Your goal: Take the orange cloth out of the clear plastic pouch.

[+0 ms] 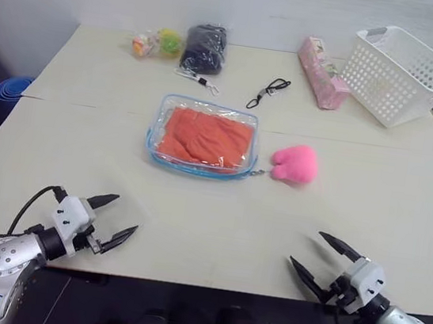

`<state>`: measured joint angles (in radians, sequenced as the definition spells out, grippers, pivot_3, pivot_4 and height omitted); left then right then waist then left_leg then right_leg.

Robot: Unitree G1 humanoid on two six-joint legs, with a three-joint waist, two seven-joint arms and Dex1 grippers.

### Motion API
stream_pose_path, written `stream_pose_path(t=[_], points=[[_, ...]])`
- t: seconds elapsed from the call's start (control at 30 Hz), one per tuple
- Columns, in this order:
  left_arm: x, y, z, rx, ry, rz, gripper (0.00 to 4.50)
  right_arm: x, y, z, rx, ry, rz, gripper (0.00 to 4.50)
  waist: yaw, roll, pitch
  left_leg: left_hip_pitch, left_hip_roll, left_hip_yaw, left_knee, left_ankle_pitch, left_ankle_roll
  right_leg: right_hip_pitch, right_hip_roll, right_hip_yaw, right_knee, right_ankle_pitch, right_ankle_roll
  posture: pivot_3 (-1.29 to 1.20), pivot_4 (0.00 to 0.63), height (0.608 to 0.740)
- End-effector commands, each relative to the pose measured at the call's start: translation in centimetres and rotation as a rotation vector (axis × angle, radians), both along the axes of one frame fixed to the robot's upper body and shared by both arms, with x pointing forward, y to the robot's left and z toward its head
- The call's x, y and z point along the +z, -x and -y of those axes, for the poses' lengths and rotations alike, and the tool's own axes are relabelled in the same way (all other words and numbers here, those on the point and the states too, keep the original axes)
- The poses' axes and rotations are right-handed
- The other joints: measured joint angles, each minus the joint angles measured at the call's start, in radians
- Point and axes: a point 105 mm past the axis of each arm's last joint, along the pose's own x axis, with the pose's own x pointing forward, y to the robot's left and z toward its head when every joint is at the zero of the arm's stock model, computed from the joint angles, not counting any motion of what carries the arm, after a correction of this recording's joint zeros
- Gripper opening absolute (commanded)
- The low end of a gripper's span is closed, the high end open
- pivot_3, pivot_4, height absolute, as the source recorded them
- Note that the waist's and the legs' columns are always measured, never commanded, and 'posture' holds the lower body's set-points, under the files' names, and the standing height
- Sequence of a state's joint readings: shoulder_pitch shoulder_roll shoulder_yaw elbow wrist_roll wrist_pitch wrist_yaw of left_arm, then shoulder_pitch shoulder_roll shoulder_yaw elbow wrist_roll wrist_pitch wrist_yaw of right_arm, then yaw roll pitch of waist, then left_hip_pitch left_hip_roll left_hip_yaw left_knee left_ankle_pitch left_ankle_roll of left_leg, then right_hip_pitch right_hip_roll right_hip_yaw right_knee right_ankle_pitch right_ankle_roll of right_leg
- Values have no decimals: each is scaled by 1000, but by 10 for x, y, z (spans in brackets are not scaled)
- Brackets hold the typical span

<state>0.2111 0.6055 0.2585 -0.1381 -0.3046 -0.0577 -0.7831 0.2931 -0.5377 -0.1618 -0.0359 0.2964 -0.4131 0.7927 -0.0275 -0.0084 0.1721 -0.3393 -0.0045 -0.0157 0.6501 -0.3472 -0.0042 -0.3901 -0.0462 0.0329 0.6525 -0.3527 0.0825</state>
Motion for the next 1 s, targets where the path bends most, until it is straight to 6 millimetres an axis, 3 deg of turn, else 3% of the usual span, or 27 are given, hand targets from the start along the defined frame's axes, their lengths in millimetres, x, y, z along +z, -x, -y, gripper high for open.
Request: stream_pose_path(t=[0.03,0.2,1.0], points=[[7,0,-2,7,-19,34,4462,7,2,2,-12,0,36,4500,0,0,0,0,0,0,0,0,0,0,0,0,0,0,0,0,150,740],[14,-1,4,-15,38,30,4462,8,2,0,-6,-4,35,4500,0,0,0,0,0,0,0,0,0,0,0,0,0,0,0,0,150,740],[8,14,-13,-67,86,-92,4462,6,12,-17,130,8,-8,4500,0,0,0,0,0,0,0,0,0,0,0,0,0,0,0,0,150,740]])
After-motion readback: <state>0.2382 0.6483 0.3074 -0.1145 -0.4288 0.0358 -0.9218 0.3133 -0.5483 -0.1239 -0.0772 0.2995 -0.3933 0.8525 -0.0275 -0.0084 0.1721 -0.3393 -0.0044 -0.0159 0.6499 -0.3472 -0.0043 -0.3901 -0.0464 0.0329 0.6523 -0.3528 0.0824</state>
